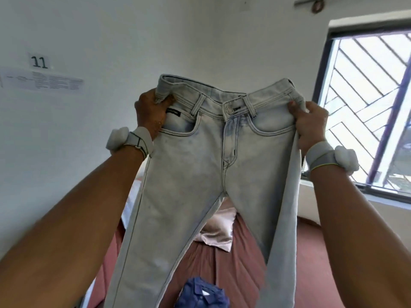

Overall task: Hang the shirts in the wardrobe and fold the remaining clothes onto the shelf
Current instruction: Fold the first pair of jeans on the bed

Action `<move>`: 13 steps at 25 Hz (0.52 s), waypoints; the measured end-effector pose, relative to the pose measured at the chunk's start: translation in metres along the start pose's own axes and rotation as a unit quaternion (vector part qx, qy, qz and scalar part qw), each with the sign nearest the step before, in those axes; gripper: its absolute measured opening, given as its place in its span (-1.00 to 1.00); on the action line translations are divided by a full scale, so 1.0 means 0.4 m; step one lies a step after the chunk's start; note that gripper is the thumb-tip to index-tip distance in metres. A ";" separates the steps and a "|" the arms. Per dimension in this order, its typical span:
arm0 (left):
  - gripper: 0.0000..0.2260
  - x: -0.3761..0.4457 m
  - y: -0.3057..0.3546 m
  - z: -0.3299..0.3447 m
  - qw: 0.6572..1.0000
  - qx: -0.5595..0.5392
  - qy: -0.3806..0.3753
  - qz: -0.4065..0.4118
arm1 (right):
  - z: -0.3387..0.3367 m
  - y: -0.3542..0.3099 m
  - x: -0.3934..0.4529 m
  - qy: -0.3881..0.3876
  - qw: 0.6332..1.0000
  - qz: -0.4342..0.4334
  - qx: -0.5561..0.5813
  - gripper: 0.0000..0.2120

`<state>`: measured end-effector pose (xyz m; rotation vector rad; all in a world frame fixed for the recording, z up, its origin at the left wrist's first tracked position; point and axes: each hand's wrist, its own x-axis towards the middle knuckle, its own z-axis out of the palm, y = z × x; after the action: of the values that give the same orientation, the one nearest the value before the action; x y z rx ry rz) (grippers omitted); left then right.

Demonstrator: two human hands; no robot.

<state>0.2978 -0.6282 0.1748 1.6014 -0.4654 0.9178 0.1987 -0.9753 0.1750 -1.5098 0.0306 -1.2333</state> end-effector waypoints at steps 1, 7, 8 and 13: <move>-0.76 -0.031 0.017 0.024 1.000 -0.003 -0.018 -0.013 | -0.048 0.001 -0.006 0.004 1.000 0.013 -0.028 -0.79; -0.92 -0.185 0.143 0.145 0.983 -0.144 -0.100 -0.057 | -0.326 -0.020 -0.031 -0.105 0.989 0.070 0.079 -0.81; -0.94 -0.200 0.154 0.170 0.964 -0.205 -0.145 -0.091 | -0.369 -0.018 -0.030 -0.135 0.978 0.088 0.130 -0.78; -0.66 -0.267 0.152 0.350 0.957 0.192 -0.180 -0.122 | -0.394 0.071 0.013 -0.047 0.980 0.110 -0.160 -0.71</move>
<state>0.2311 -0.7960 0.1291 2.1445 -0.3387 0.5474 0.1091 -1.1001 0.1296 -1.7874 0.3393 -1.0107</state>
